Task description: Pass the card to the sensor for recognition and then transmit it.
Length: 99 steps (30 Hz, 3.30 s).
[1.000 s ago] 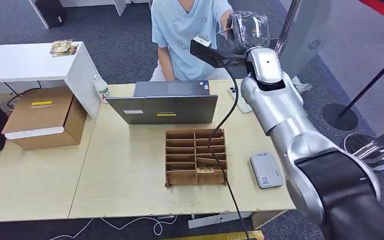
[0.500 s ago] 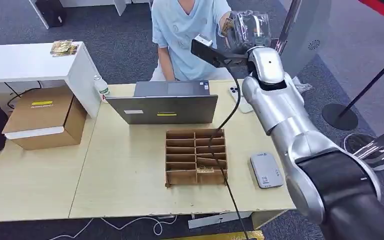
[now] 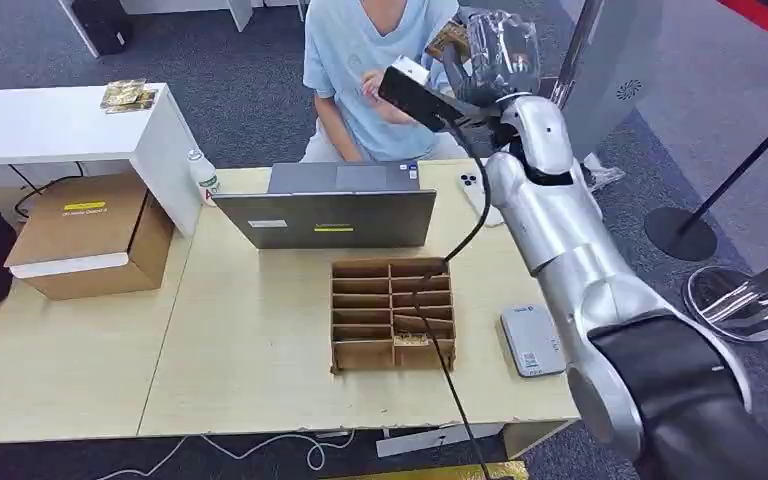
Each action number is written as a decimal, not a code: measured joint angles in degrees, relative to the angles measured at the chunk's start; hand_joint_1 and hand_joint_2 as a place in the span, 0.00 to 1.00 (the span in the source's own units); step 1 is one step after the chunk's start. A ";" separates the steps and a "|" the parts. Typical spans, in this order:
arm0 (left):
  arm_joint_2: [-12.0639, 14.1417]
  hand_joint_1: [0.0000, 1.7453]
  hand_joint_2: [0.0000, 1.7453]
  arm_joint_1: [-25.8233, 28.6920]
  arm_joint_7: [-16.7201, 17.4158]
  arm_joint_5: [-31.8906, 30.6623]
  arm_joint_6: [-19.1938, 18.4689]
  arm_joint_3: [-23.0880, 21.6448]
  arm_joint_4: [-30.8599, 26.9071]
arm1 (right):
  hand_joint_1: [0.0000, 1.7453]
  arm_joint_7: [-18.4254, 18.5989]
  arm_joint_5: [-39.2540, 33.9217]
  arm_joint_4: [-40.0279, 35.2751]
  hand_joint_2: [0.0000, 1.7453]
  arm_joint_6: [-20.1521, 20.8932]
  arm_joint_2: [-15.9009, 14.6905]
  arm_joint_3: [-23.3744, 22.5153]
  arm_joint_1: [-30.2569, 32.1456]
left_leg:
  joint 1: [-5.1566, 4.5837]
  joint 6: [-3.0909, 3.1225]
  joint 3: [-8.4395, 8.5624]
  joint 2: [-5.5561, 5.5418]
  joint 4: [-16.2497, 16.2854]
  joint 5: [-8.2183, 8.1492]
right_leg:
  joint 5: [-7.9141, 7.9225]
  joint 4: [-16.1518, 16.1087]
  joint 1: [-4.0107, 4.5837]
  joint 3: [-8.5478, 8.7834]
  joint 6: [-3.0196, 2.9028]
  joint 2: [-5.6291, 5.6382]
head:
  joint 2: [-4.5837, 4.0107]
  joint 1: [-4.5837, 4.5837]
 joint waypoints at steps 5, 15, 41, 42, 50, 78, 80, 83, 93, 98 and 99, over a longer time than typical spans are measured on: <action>0.04 0.00 0.00 0.82 0.48 0.09 0.11 1.12 0.00 | 1.00 -1.84 -20.00 -13.90 1.00 11.67 -0.96 -0.26 8.39 | -0.01 0.01 0.00 0.01 0.00 -0.02 | -0.01 -0.03 0.00 -0.04 0.00 0.00 | 0.00 -0.02; 0.28 0.00 0.00 1.71 1.29 0.13 0.15 3.33 0.00 | 1.00 -3.61 -35.44 -30.16 1.00 19.18 -7.41 -4.29 19.64 | -0.04 0.04 -0.04 0.03 0.01 -0.04 | 0.01 -0.05 -0.02 -0.04 0.03 0.00 | 0.00 -0.02; 0.28 0.00 0.00 2.75 3.15 0.11 1.01 6.45 0.00 | 1.00 -0.79 -69.65 -45.18 1.00 44.21 -31.52 -18.19 53.83 | -0.05 0.33 -0.09 -0.27 0.02 -0.30 | -0.19 -0.25 -0.01 0.07 0.22 -0.32 | 0.00 -0.02; 0.31 0.00 0.00 2.73 3.10 0.09 1.01 6.45 0.00 | 1.00 -0.53 -71.40 -46.23 1.00 45.52 -32.40 -19.50 55.58 | -0.05 0.33 -0.09 -0.24 0.02 -0.31 | -0.19 -0.25 -0.01 0.07 0.22 -0.28 | 0.00 -0.07; 0.50 0.00 0.00 2.60 2.97 0.03 0.92 6.45 0.00 | 1.00 3.71 -82.93 -50.92 1.00 52.92 -42.18 -26.47 63.96 | -0.10 0.41 -0.07 -0.15 0.03 -0.36 | -0.19 -0.25 -0.08 0.11 0.24 -0.25 | 0.00 -0.04; 0.42 0.00 0.00 2.02 1.97 -0.13 1.01 6.45 0.00 | 1.00 5.13 -75.15 -38.99 1.00 46.52 -46.07 -12.72 57.53 | -0.10 0.42 -0.03 -0.13 0.03 -0.32 | -0.17 -0.23 -0.07 0.16 0.26 -0.22 | 0.00 -0.02; 0.42 0.00 0.00 1.98 1.97 -0.13 1.01 6.45 0.00 | 1.00 5.02 -75.08 -37.15 1.00 46.37 -45.79 -12.05 56.64 | -0.10 0.42 -0.03 -0.14 0.03 -0.32 | -0.17 -0.23 -0.07 0.17 0.26 -0.22 | 0.00 -0.04; 0.42 0.00 0.00 1.97 1.97 -0.15 1.01 6.45 0.00 | 1.00 4.50 -74.39 -34.41 1.00 45.78 -45.27 -10.93 55.56 | -0.10 0.42 -0.02 -0.14 0.03 -0.31 | -0.17 -0.23 -0.07 0.18 0.26 -0.22 | 0.00 -0.04; 0.44 0.00 0.00 1.82 2.12 -0.15 0.83 6.43 0.00 | 1.00 3.75 -71.61 -28.15 1.00 44.68 -43.63 -8.38 52.00 | -0.10 0.42 -0.03 -0.13 0.03 -0.31 | -0.17 -0.23 -0.07 0.17 0.26 -0.20 | 0.00 -0.04; 0.44 0.00 0.00 1.74 2.23 -0.13 0.81 6.43 0.00 | 1.00 3.69 -70.89 -25.75 1.00 44.68 -42.53 -7.11 49.69 | -0.10 0.40 -0.02 -0.13 0.03 -0.30 | -0.17 -0.22 -0.07 0.18 0.26 -0.21 | 0.00 -0.04; 0.44 0.00 0.00 1.74 2.23 -0.13 0.81 6.43 0.00 | 1.00 3.69 -70.87 -25.42 1.00 44.68 -42.36 -6.87 49.41 | -0.10 0.40 -0.02 -0.14 0.03 -0.30 | -0.17 -0.22 -0.07 0.18 0.26 -0.22 | 0.00 -0.04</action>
